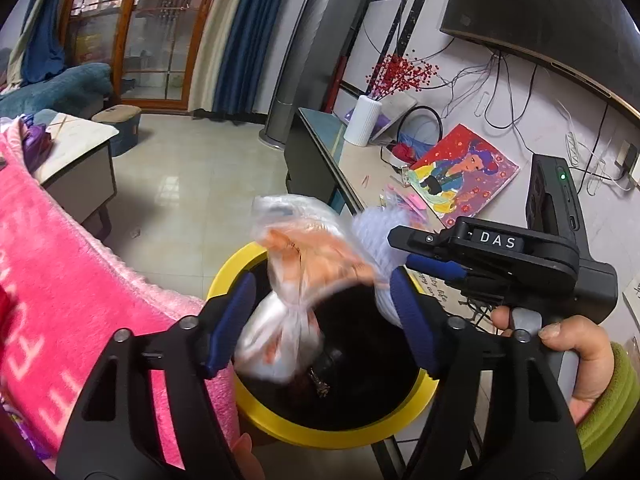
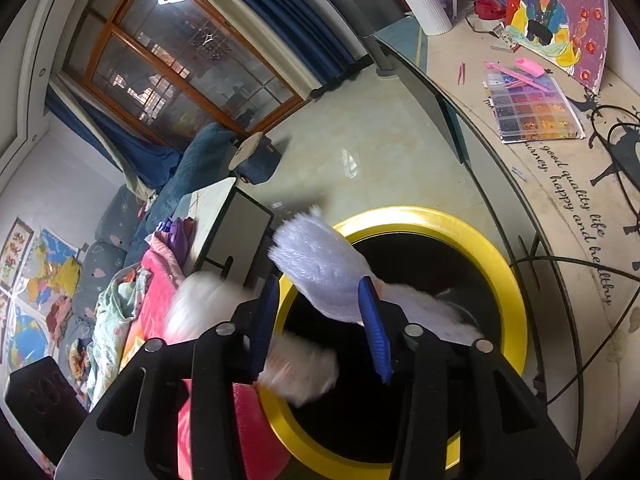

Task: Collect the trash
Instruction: 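Open both grippers to drop the white bag and purple brush into the bin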

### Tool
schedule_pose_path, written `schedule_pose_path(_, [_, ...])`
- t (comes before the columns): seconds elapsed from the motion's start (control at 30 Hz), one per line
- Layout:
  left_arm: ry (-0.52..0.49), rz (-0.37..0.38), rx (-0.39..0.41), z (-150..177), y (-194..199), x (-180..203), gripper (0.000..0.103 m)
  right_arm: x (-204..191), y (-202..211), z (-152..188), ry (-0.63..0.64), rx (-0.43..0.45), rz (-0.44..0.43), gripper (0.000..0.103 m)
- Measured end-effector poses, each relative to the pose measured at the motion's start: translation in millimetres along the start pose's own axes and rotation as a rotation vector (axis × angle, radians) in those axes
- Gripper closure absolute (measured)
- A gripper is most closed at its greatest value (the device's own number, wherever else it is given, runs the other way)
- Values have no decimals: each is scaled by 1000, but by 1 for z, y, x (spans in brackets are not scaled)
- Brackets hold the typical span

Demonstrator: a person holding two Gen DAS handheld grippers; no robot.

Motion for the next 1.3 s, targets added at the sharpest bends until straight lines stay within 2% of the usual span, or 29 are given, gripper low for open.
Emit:
schedule_pose_path(0.43, [49,-50,38,-5,25,-19,11,-9,8,-1,73,46,68,45])
schedule_pose_path(0.7, [64,-101,75,-11,47,-29,11,-27,14,3,143,83,110,37])
schedule_pose_path(1.17, [118,-194,140,-11,95,-62,11,-84,23,28,304,98,98,35])
schedule_pose_path(1.3, [132,-236,166,-10,114,-78,11,-103,27,38,356,113,87,31])
Point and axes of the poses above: each gripper's, at about its wrist camera, not at the fingertips, and y roughly against the way its jaws point, x to its right, z to its underside, the point moved 8 cm from there along -y, roughly the way its jaws point, and after that the axes turned 4 degrees about -y, right-handed, at the moved point
